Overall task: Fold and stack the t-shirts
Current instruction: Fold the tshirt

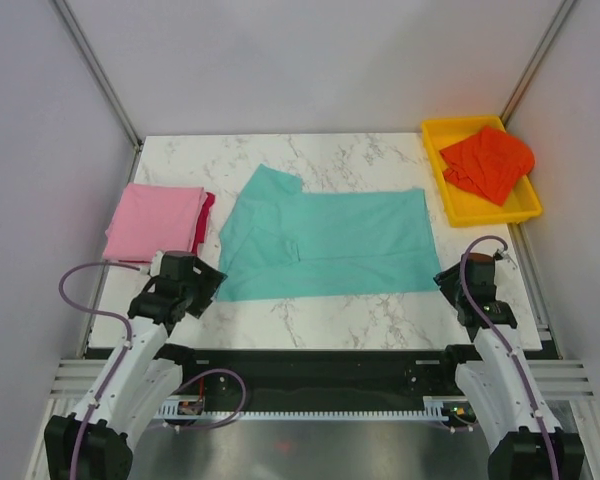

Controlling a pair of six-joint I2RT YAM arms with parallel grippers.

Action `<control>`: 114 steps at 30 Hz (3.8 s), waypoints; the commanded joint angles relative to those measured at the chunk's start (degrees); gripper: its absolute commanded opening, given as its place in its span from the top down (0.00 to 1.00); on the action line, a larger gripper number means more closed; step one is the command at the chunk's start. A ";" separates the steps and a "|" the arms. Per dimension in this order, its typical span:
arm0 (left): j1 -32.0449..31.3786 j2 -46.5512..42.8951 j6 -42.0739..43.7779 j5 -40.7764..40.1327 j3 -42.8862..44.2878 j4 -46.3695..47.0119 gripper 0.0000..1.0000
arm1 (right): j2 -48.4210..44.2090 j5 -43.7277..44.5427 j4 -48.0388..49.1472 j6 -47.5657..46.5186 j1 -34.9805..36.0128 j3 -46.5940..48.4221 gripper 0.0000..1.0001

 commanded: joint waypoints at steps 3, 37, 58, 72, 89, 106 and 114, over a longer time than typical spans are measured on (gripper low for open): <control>0.17 -1.94 0.98 -0.81 5.98 -9.91 0.11 | -6.14 1.04 -6.76 -3.88 -0.20 4.55 0.43; 0.53 74.49 24.01 10.26 69.87 23.56 0.04 | 71.36 4.29 13.10 -19.18 4.90 61.51 0.46; 2.11 102.73 19.45 14.48 97.39 21.19 0.16 | 80.43 9.92 14.69 -20.06 4.90 67.57 0.54; 2.02 104.76 21.29 12.02 98.01 18.56 0.32 | 82.10 8.78 13.28 -20.15 4.90 68.01 0.63; 1.76 104.41 21.82 10.61 96.87 13.98 0.57 | 82.80 9.65 12.23 -20.59 4.90 68.80 0.65; 1.05 103.35 24.10 9.82 94.94 13.80 0.65 | 83.50 10.44 11.87 -20.85 4.90 69.51 0.63; 1.05 102.13 25.42 9.74 95.29 14.42 0.98 | 84.29 10.54 11.35 -21.64 4.90 70.65 0.81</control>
